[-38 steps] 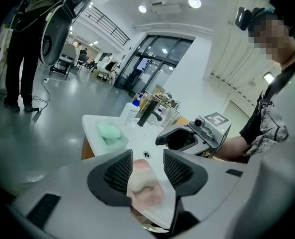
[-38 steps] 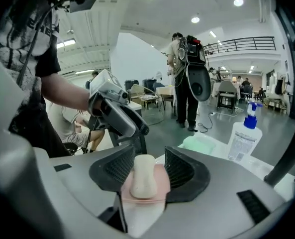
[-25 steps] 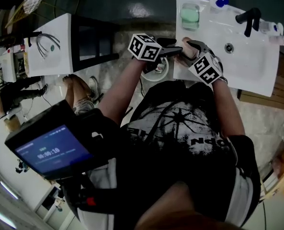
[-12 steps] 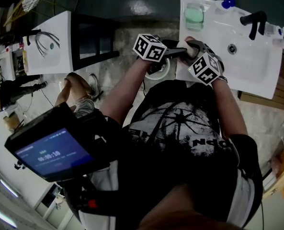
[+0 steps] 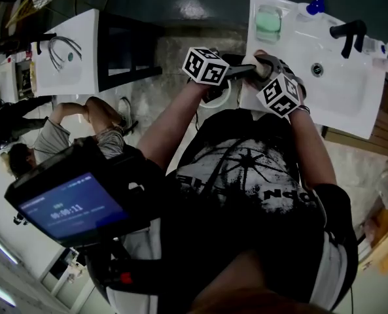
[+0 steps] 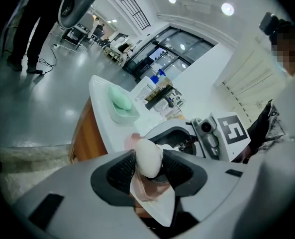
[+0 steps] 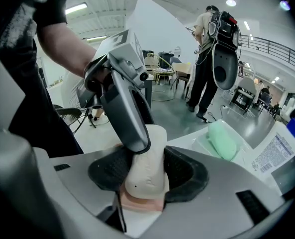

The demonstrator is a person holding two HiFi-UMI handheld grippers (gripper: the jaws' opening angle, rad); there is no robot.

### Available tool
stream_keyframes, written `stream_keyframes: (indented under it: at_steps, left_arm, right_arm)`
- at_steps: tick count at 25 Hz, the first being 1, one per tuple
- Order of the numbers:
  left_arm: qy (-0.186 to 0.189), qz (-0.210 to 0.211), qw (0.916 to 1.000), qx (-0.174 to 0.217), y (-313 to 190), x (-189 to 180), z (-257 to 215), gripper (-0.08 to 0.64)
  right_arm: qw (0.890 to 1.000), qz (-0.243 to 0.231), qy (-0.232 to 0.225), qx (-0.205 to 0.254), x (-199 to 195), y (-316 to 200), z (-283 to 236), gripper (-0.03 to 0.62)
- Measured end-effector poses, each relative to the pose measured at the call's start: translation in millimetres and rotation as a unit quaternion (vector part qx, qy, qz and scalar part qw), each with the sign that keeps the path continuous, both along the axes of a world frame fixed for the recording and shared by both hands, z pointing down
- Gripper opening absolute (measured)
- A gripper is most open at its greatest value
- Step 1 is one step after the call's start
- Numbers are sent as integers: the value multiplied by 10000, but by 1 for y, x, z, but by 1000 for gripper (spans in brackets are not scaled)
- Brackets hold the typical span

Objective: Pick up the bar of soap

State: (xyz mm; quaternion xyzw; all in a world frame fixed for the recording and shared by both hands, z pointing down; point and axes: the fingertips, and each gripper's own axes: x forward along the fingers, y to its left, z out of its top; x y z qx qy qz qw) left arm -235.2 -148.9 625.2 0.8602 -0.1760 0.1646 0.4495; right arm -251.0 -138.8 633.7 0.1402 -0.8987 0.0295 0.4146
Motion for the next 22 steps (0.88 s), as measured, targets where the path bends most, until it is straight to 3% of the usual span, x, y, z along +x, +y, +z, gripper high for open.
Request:
stream_keyframes:
  at_steps: [7,22]
  left_arm:
    - [69,-150,9995,264,-4,-2,-22,173]
    - [103,-544,9878,1455,-22,4,-96,173]
  right_arm:
    - [9996,-23,-148,238,-2,-3,-21,210]
    - [9924,-139,-494,1122,4,-23,-93,210]
